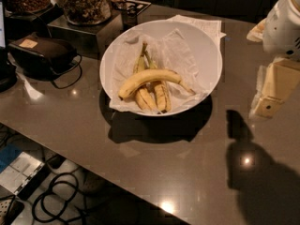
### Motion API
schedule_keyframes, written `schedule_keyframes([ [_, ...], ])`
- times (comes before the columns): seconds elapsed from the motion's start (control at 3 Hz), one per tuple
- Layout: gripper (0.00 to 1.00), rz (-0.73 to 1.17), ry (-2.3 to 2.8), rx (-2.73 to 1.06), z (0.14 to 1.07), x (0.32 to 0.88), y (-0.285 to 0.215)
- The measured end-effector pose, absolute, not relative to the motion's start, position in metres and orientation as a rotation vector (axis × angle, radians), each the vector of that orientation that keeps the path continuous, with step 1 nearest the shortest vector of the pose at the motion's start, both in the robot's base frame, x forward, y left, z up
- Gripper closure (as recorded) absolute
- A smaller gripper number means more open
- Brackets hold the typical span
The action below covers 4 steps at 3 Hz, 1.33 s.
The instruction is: Pick banana from white bowl
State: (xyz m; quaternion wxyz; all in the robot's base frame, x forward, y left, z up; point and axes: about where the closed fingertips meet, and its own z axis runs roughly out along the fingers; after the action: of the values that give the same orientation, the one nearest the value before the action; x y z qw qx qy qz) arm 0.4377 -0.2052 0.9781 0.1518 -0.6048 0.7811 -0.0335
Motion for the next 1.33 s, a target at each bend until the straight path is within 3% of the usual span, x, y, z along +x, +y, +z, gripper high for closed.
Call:
schedule_keyframes([
  [0.67,0.00,-0.167,2.201,-1.928,0.979,0.452,-0.125],
  [1.33,0.00,-0.143,2.176,-1.931,0.977,0.474,-0.101],
])
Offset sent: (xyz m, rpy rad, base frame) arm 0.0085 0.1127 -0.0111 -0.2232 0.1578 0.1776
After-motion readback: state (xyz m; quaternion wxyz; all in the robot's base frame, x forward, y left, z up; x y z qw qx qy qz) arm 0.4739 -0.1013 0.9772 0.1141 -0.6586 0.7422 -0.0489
